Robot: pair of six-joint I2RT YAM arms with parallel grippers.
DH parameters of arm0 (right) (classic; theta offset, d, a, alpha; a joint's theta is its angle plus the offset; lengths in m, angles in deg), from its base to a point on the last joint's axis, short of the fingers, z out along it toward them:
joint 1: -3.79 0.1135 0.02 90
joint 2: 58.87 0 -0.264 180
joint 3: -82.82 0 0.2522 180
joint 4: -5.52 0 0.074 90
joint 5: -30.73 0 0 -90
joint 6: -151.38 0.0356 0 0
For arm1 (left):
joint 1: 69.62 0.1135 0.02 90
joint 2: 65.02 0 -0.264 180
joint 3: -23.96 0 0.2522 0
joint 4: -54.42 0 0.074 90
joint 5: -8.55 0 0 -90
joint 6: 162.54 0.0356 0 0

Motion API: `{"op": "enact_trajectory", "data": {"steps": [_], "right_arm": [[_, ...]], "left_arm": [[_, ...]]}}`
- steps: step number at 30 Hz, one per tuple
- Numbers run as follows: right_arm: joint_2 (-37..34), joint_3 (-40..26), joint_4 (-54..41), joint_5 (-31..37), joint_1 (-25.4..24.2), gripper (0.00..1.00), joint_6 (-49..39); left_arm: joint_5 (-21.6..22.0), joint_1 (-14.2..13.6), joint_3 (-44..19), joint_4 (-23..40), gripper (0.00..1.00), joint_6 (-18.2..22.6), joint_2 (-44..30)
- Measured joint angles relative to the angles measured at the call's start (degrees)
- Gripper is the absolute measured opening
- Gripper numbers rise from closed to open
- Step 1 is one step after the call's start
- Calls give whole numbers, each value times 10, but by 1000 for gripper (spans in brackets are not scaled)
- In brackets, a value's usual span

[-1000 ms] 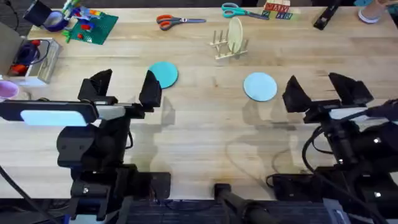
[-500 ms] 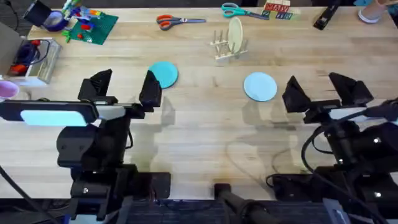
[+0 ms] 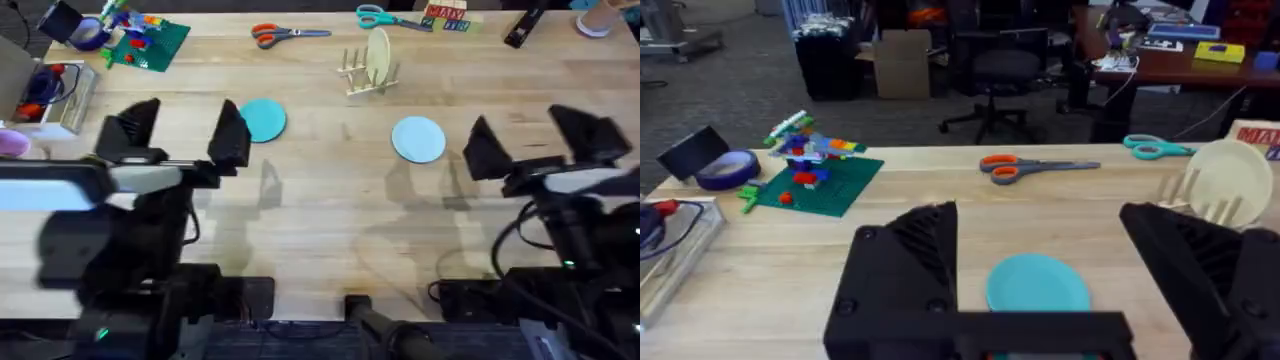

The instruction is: Pick up the plates from the table one by one and place each into a slot on the dish rack.

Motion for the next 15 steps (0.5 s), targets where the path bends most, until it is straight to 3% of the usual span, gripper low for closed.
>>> {"op": "enact_trajectory", "data": {"steps": [8, 9, 10, 15], "right_arm": [[-29, -126, -76, 12, 0, 993, -1], [-39, -149, -97, 13, 0, 993, -1], [-75, -218, -158, 15, 0, 993, -1], [-151, -338, -253, 15, 0, 993, -1]], "left_arm": [[5, 0, -178, 171, 993, -7, -21], [7, 0, -205, 190, 993, -7, -34], [11, 0, -277, 236, 993, -8, -80], [14, 0, -395, 314, 993, -8, -183]]}}
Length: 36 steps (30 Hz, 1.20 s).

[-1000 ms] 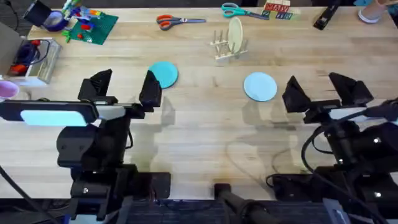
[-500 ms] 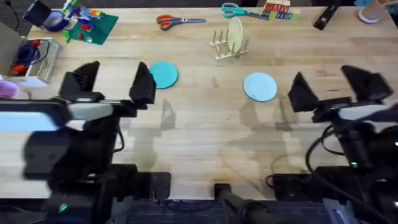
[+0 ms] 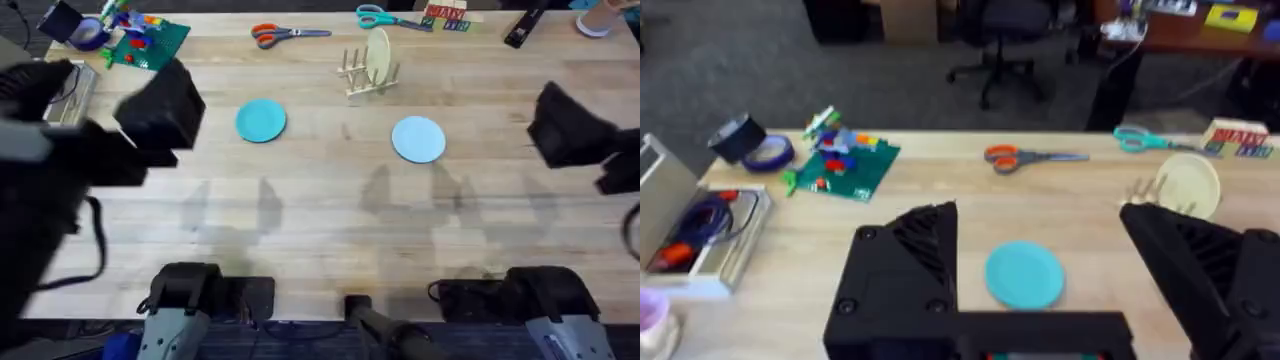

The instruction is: Pick up the plates from the table one by one and place each into a slot on the dish rack.

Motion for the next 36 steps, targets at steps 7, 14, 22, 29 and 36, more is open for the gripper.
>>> {"op": "enact_trajectory", "data": {"steps": [7, 14, 22, 29, 36], "right_arm": [[-112, -143, -107, 0, 0, 994, 5], [-210, -249, -185, 0, 0, 994, 42], [-313, -329, -280, 0, 0, 995, 58], [-386, -389, -354, 0, 0, 995, 59], [-408, -397, -353, 0, 0, 995, 59]], "left_arm": [[-1, 0, -153, 120, 993, 0, -139], [-3, 0, -275, 221, 992, 0, -255], [-6, 0, -376, 327, 992, 0, -366], [-6, 0, -417, 370, 994, 0, -427], [-6, 0, -419, 371, 994, 0, -434]]}}
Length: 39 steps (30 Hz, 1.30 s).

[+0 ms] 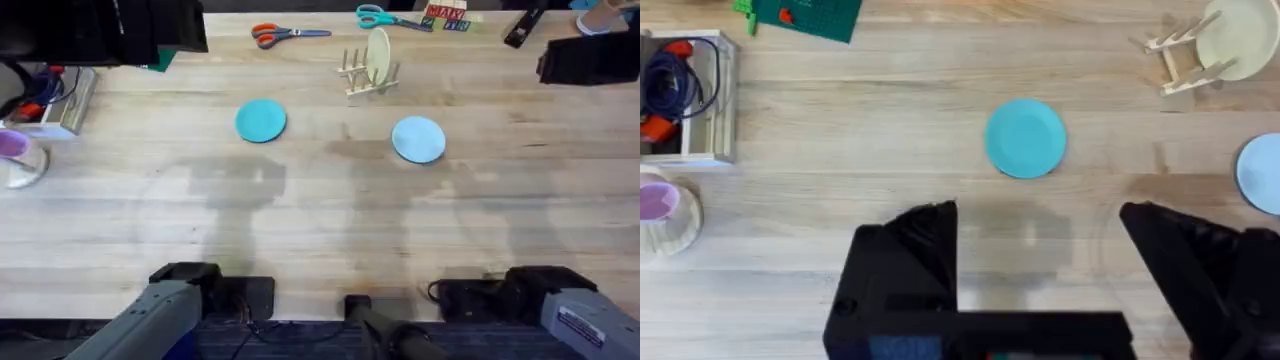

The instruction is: Pick up the plates from the table one by one and place each into a slot on the dish rack.

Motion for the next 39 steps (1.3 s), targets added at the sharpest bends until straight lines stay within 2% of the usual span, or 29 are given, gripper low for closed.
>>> {"op": "enact_trajectory", "data": {"steps": [3, 4, 9, 10, 22, 26, 28, 29, 34, 39], "right_arm": [[0, 0, -4, 0, 0, 995, 0], [0, 0, -4, 0, 0, 995, 0], [0, 0, -4, 0, 0, 995, 0], [0, 0, -4, 0, 0, 995, 0], [0, 0, -4, 0, 0, 995, 0], [0, 0, -4, 0, 0, 995, 0], [0, 0, -4, 0, 0, 995, 0], [0, 0, -4, 0, 0, 995, 0], [0, 0, -4, 0, 0, 995, 0], [0, 0, -4, 0, 0, 995, 0]], "left_arm": [[0, 0, 0, 0, 974, -2, 0], [-1, 0, 0, 0, 889, -2, 0], [-2, 0, 0, 2, 117, -2, 0], [-3, 0, 0, 2, 61, -1, 0], [-11, 0, 0, 2, 40, -2, 0], [-32, 0, 0, 6, 40, -9, 0], [-55, 0, 0, 6, 40, -12, 0], [-103, 0, 0, 6, 40, -15, -2], [-195, 0, -3, 11, 41, -18, -29], [-264, 0, -3, 31, 41, -26, -73]]}}
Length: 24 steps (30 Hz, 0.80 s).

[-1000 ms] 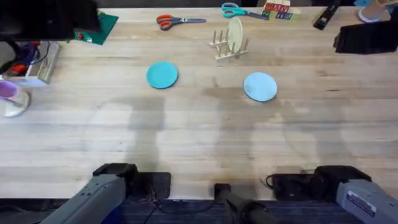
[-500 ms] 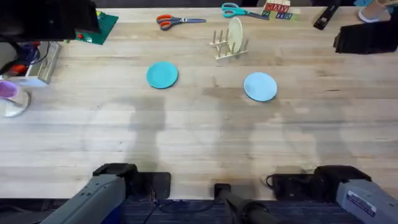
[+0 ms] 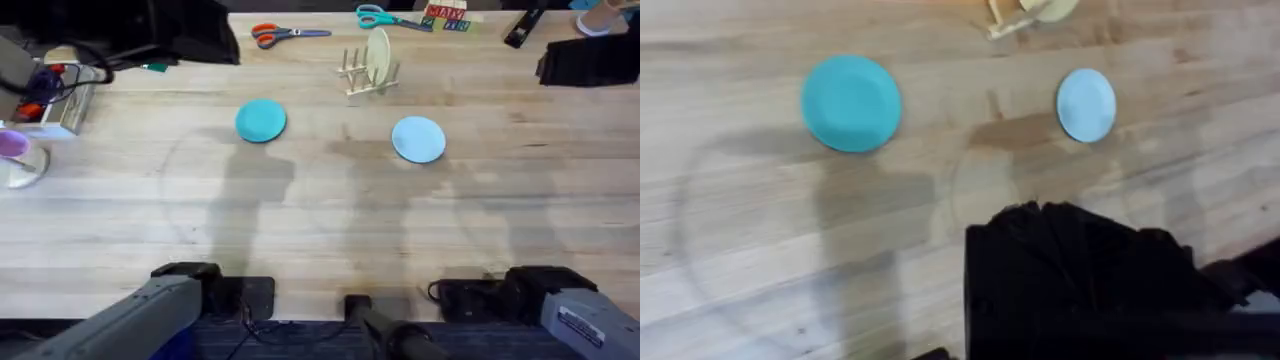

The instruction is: Pick up the plates from the table one by one and place each into a slot on the dish rack.

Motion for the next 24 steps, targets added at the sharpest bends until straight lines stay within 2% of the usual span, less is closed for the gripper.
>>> {"op": "enact_trajectory", "data": {"steps": [3, 6, 16, 24], "right_arm": [[0, 0, 0, 0, 0, 995, 0], [0, 0, 0, 0, 0, 995, 0], [0, 0, 0, 0, 0, 995, 0], [0, 0, 0, 0, 0, 995, 0]], "left_arm": [[-21, -1, 0, 2, 40, -3, -23], [-32, -15, 0, 2, 41, -5, -39], [-47, -111, 0, -40, 42, -20, -88], [-52, -172, 0, -89, 42, -48, -148]]}}
